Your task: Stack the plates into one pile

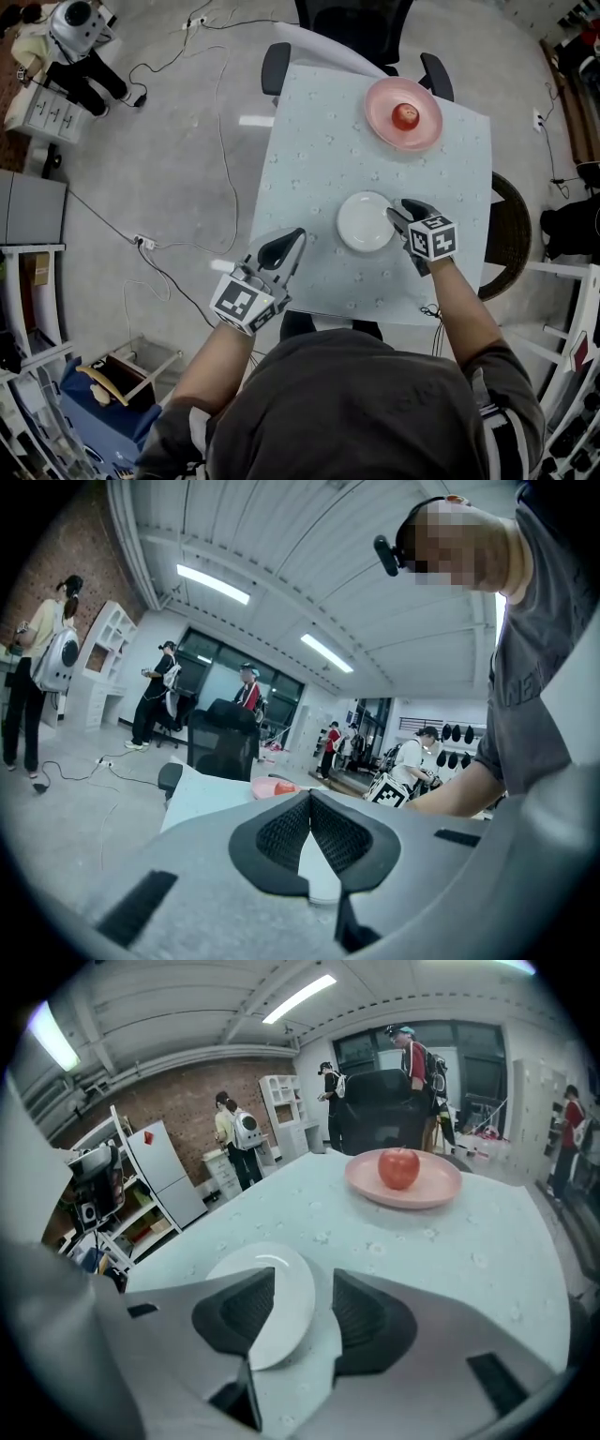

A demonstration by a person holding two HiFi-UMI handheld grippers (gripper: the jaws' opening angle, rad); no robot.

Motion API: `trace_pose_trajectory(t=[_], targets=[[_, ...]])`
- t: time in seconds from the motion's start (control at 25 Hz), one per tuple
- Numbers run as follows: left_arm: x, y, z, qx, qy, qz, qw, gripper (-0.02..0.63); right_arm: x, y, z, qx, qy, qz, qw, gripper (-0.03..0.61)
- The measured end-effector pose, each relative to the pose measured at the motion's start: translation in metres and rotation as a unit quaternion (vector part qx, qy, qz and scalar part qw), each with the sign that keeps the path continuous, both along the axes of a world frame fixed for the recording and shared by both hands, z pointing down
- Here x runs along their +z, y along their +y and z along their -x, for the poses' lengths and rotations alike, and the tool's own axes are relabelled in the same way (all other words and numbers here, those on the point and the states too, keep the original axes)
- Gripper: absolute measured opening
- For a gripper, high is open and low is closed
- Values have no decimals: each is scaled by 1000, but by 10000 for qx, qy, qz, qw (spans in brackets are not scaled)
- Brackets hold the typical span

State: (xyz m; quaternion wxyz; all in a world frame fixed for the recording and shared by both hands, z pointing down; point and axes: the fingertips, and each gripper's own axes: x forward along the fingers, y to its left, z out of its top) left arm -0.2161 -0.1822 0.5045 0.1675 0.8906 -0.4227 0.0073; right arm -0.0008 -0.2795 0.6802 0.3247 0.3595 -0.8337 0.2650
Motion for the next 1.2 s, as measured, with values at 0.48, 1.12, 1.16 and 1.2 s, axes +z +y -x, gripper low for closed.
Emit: trace_pose_trajectory(t=[0.48, 1.12, 1.16, 1.2], targets=[[-60, -25, -47, 258, -62, -398, 9989, 6, -125, 1, -52, 359, -824, -845, 9924, 176], [-203, -36, -95, 313, -55, -1130, 9931, 6, -336, 38, -121, 114, -1063, -2587, 9600, 87], [-208, -34, -94, 304, -58, -1156, 9928, 6, -342, 41, -122, 75, -1072, -2679, 9574, 77], [-213, -33, -93, 287, -50, -1173, 9927, 6, -349, 44, -123, 40, -1077, -2775, 9547, 67]])
